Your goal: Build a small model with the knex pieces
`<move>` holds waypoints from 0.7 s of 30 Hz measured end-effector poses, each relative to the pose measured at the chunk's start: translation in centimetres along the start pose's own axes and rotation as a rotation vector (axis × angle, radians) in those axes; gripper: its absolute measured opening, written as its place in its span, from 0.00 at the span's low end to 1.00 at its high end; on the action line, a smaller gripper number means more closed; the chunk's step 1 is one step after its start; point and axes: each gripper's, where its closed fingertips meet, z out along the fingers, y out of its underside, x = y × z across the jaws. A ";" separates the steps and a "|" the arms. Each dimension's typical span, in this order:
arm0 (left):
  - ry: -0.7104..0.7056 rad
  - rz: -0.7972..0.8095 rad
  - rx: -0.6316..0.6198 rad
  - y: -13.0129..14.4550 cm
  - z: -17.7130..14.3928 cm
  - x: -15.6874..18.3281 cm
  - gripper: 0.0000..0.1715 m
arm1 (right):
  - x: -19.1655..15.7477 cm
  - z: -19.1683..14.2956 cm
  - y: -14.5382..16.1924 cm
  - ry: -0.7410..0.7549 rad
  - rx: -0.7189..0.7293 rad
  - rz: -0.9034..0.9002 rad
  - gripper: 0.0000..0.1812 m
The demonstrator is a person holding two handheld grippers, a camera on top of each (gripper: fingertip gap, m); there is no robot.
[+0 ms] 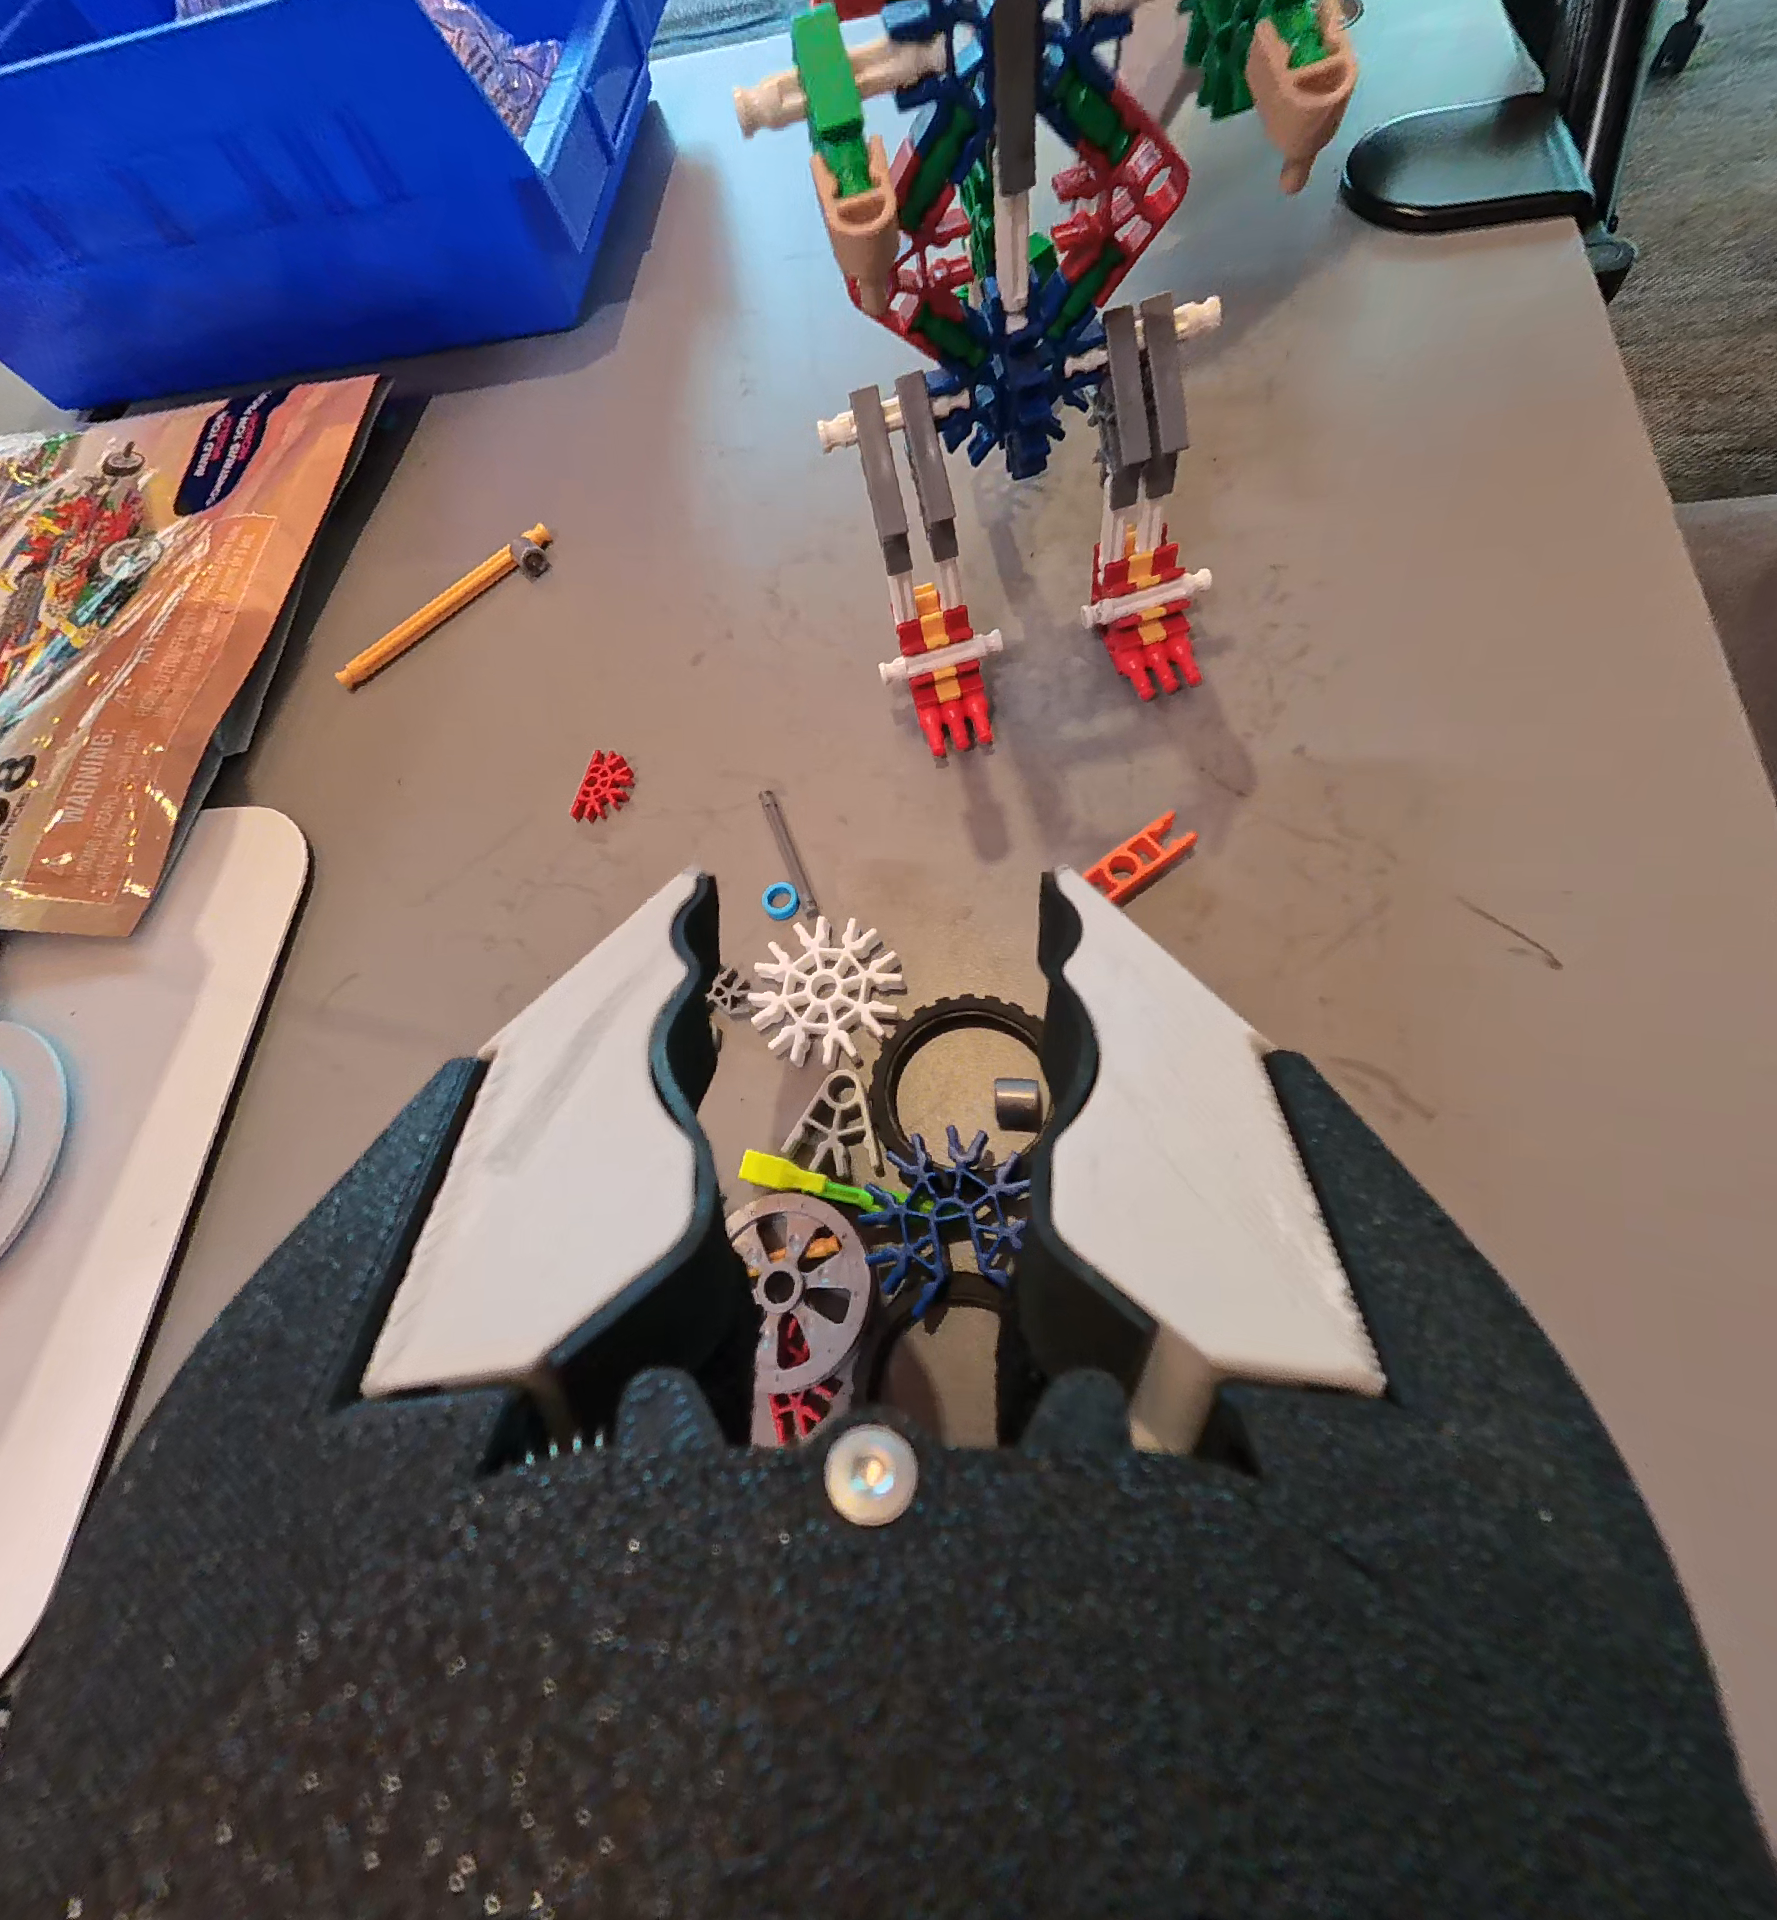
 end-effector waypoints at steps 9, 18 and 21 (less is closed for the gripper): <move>-0.014 -0.024 0.013 0.3 -0.2 -0.4 0.35 | -1.6 0.8 0.0 -0.040 0.030 0.057 0.17; -0.039 -0.042 0.025 0.6 -0.7 0.0 0.34 | -5.7 -1.0 1.5 -0.038 0.037 0.091 0.18; -0.042 -0.062 0.031 0.9 -0.9 0.3 0.34 | -7.8 -1.6 1.5 -0.054 0.047 0.074 0.18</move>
